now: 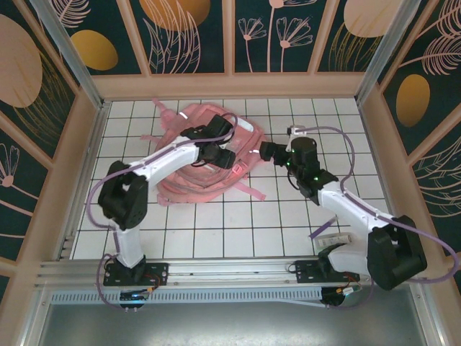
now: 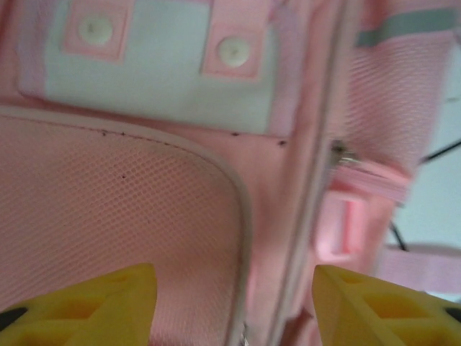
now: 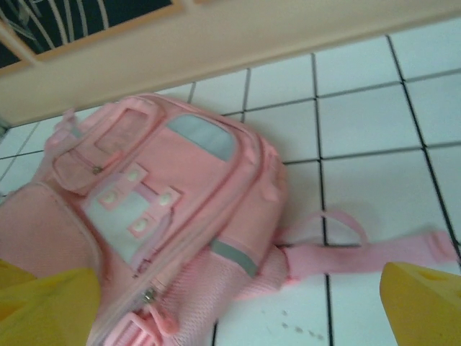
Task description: Pack the student bag
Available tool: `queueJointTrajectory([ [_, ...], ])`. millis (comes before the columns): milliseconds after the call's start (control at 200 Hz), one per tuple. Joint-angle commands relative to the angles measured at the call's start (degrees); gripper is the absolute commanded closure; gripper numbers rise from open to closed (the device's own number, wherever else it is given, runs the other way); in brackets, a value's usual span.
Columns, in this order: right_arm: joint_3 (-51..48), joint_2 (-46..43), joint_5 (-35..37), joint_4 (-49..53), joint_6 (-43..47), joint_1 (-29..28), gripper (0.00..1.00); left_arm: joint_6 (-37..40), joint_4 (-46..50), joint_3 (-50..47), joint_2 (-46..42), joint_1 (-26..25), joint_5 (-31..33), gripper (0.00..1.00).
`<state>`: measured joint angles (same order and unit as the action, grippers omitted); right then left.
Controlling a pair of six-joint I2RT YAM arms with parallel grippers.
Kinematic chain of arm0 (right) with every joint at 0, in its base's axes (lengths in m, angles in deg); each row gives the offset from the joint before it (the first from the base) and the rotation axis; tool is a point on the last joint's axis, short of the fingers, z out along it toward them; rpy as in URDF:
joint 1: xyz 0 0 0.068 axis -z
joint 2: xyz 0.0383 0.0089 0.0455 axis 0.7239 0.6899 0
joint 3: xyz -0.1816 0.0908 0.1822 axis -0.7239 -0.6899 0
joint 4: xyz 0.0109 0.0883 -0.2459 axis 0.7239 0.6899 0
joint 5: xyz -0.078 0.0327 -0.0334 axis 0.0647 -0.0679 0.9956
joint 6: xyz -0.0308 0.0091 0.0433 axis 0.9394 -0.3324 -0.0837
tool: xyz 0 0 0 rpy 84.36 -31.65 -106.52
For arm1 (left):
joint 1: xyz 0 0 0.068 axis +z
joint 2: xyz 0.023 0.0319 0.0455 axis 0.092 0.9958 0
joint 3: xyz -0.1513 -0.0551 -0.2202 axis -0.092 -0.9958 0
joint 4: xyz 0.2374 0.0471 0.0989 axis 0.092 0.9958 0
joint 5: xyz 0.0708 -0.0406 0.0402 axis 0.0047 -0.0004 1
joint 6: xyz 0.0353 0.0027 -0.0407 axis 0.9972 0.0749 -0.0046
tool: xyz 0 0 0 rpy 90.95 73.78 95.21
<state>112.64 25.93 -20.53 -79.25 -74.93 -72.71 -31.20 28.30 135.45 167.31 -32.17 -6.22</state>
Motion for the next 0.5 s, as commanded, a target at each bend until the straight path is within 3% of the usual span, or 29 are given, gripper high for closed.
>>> queueJointTrajectory([
  [0,-2.72,-4.07,0.73,-0.34,-0.76,0.72,0.01,-5.63,6.06,3.37,2.84,0.14,4.85,0.41],
  [55,-3.22,-5.08,-4.19,-0.51,1.82,0.79,0.03,-6.57,6.54,3.59,3.95,0.16,5.75,0.42],
  [120,-3.67,-5.61,-10.65,-1.57,3.87,0.78,0.07,-7.0,6.89,3.9,5.09,0.19,5.65,0.51],
  [190,-3.97,-5.16,-15.86,-2.64,5.48,0.6,0.09,-7.32,7.57,4.88,5.89,0.19,5.69,0.75],
  [285,-4.56,-3.41,-24.32,-5.06,11.7,0.57,0.12,-5.83,7.78,6.06,5.27,0.25,3.2,1.0],
  [400,-6.35,-0.01,-32.17,-10.92,23.85,-0.95,0.12,-5.17,6.63,6.26,1.63,1.03,-2.21,1.0],
  [495,-6.12,3.4,-36.09,-12.6,39.78,-3.84,0.14,-5.68,5.05,5.27,-1.78,2.57,-8.16,1.0],
])
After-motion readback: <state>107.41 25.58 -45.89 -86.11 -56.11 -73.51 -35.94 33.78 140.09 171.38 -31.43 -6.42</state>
